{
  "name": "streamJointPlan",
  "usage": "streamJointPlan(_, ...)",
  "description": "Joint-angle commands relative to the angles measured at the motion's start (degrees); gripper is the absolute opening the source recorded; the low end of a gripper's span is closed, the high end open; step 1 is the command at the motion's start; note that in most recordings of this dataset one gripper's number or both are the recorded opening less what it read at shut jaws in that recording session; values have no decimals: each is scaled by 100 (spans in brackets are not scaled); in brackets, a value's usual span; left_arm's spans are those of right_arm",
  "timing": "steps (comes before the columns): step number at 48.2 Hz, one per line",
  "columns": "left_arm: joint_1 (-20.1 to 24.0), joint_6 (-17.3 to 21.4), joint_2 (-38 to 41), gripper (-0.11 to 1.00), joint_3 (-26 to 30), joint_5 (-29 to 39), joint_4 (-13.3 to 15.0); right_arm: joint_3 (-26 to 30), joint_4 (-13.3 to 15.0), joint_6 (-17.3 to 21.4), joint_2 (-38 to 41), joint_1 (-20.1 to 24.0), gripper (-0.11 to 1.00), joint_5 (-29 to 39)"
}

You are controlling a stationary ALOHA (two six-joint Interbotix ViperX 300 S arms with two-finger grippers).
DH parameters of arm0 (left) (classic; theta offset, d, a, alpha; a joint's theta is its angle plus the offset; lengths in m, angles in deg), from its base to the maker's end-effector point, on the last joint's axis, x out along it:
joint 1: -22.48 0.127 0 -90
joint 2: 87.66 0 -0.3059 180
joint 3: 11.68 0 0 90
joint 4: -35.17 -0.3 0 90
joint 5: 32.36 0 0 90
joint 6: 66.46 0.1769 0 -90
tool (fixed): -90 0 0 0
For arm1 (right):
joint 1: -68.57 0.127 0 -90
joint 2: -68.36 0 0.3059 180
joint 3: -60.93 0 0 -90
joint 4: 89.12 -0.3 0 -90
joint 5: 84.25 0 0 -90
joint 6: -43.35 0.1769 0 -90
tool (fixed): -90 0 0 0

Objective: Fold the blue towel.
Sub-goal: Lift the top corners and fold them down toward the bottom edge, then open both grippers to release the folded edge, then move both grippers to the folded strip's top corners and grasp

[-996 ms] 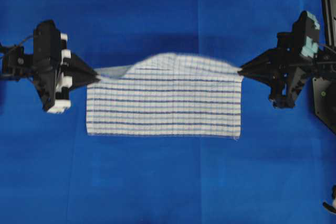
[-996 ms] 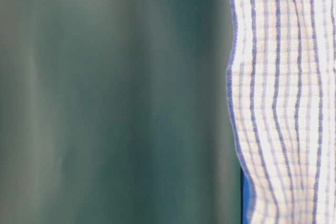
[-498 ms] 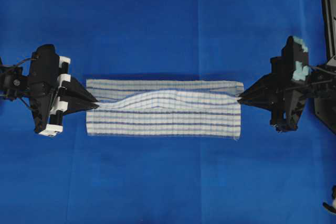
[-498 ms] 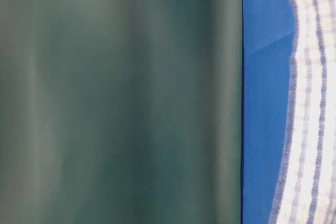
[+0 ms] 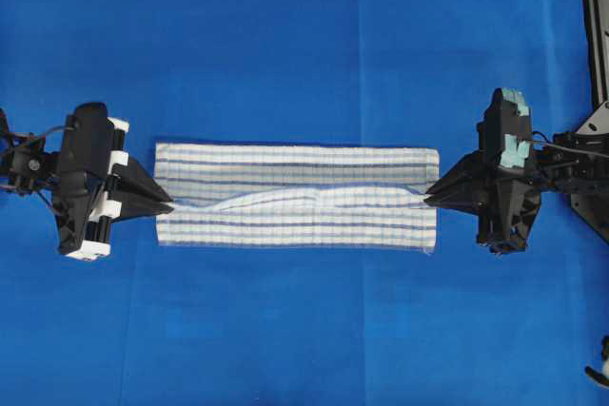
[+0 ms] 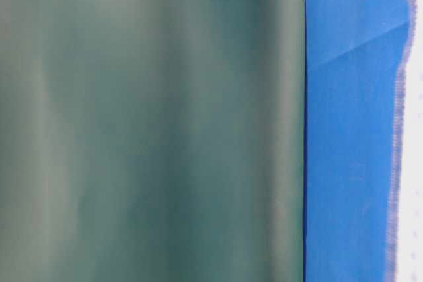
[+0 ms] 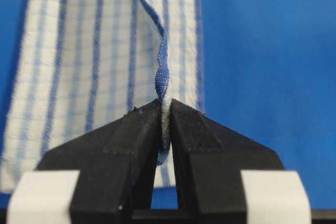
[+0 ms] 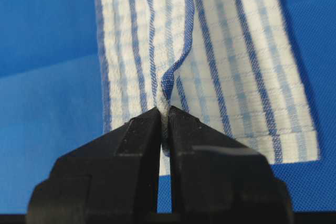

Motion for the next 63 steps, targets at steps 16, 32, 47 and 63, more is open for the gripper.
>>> streamJointPlan(16, -62, -18, 264, 20, 88, -18, 0, 229, -26, -9, 193, 325, 38, -26)
streamJointPlan(32, 0, 79, 62, 78, 62, 26, 0, 202, -9, -44, 62, 334, 86, -62)
streamJointPlan(47, 694, 264, -334, 73, 167, 88, -18, 167, 97, -290, -158, -167, 85, -343)
streamJointPlan(63, 1037, 1116, -413, 73, 290, 97, -9, 202, 97, -756, -176, -905, 85, -360)
